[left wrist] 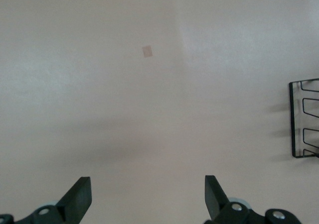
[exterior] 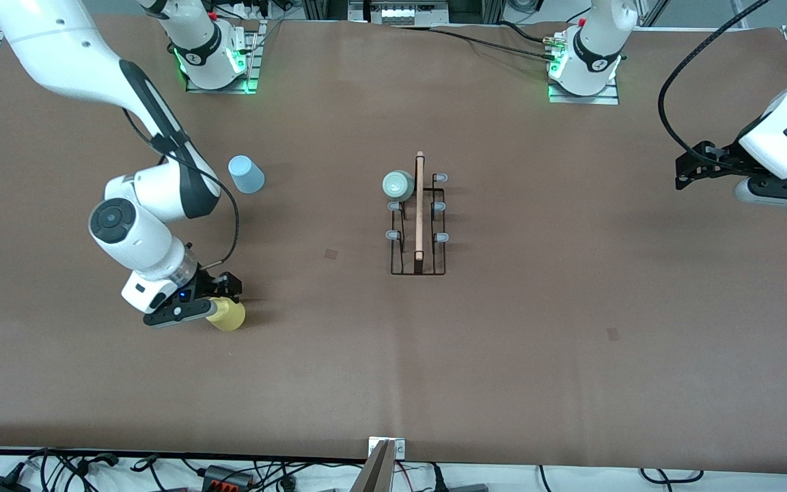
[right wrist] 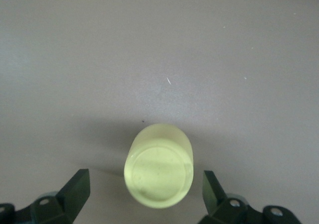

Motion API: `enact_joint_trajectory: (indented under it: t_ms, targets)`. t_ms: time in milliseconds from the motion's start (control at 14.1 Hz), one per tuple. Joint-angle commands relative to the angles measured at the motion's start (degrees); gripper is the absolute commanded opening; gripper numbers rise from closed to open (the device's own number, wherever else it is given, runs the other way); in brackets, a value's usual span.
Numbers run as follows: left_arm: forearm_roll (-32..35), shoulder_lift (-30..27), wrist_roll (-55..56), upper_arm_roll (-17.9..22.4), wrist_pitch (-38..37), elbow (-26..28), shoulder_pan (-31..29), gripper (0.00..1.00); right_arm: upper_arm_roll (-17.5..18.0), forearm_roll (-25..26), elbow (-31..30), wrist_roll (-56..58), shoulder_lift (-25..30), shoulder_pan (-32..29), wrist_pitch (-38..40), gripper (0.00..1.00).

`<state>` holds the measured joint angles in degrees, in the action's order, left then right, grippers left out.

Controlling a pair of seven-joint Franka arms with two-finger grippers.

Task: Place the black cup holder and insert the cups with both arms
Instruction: 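Grasp the yellow cup with the right gripper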

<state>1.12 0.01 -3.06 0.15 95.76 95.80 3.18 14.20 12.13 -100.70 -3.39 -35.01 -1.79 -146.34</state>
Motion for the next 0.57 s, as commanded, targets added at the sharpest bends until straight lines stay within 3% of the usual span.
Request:
enact_joint_trajectory:
  t_ms: [0,354,496]
  targets:
    - [-0.7,-3.6,0.5,0.7,1.8,4.1,0.7,1.00,-0.8,1.8,1.9,1.1,-2.1,0.5,-1.8,1.00]
    - [-0.7,-3.4,0.4,0.8,1.4,3.8,0.7,1.00,-1.9,2.0,1.6,1.1,-2.9,0.6,-2.0,1.00]
    - [-0.7,-3.3,0.4,0.8,0.3,3.5,0.7,1.00,-1.9,1.9,1.6,1.2,-2.9,0.8,-1.9,0.67]
